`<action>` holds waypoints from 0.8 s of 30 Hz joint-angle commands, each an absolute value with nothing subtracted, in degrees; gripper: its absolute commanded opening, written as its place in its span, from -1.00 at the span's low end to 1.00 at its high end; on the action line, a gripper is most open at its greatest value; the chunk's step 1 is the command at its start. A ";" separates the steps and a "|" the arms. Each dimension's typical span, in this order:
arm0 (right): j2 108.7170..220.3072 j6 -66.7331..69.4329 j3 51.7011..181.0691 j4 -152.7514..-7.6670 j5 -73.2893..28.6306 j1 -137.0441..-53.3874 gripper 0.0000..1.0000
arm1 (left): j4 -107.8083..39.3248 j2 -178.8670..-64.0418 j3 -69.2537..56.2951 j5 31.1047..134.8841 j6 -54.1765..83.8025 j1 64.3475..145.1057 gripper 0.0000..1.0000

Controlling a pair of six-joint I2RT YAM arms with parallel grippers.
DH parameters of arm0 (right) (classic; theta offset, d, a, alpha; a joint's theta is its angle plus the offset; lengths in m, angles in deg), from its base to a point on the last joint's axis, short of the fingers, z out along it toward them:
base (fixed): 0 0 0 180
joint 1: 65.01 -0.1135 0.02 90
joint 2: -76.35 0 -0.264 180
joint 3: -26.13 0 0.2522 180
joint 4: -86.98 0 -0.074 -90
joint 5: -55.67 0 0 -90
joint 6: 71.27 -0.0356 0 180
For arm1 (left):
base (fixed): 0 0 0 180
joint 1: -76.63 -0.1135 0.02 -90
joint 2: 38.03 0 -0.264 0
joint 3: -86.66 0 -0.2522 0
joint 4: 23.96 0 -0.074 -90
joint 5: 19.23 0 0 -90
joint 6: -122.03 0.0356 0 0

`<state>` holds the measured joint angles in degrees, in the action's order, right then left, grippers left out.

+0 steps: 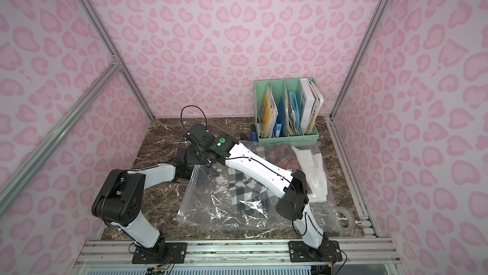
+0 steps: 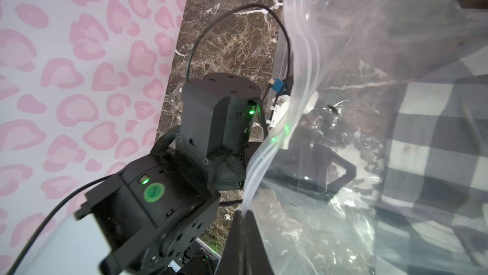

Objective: Take the shirt out of the vacuum bag
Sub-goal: Open the vacuum bag at the center of the board, then take out the shirt from the vacuum bag.

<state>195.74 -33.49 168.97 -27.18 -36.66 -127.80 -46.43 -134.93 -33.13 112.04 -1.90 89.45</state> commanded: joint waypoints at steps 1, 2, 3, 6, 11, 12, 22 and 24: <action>195.35 -32.60 169.45 -30.46 -34.53 -128.03 -1.00 | -46.71 -135.65 -32.89 113.47 -0.64 90.31 0.40; 195.37 -32.60 169.45 -30.50 -34.41 -128.03 -1.00 | -46.69 -135.88 -33.01 113.38 -0.60 90.54 0.41; 195.41 -32.64 169.49 -30.47 -34.33 -128.01 -1.00 | -46.60 -136.06 -33.08 113.29 -0.65 90.74 0.42; 195.45 -32.61 169.45 -30.56 -34.33 -128.12 -1.00 | -44.50 -136.02 -34.01 113.25 -1.97 91.25 0.53; 195.37 -32.62 169.45 -30.85 -34.22 -128.21 -1.00 | -41.38 -138.04 -34.13 113.34 -4.15 93.24 0.58; 195.35 -32.59 169.45 -30.99 -34.12 -128.21 -1.00 | -41.22 -138.58 -33.82 112.98 -4.47 93.69 0.59; 195.51 -32.68 169.45 -31.62 -34.23 -128.65 -1.00 | -35.67 -143.89 -30.32 107.06 -10.90 97.56 0.61; 195.44 -32.68 169.48 -31.84 -34.24 -128.65 -1.00 | -37.32 -145.42 -28.58 105.75 -10.27 98.78 0.61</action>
<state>195.68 -33.45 168.99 -29.09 -35.17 -128.41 -31.02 -143.23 -29.52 115.19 -10.23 97.71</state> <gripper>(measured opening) 0.049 0.805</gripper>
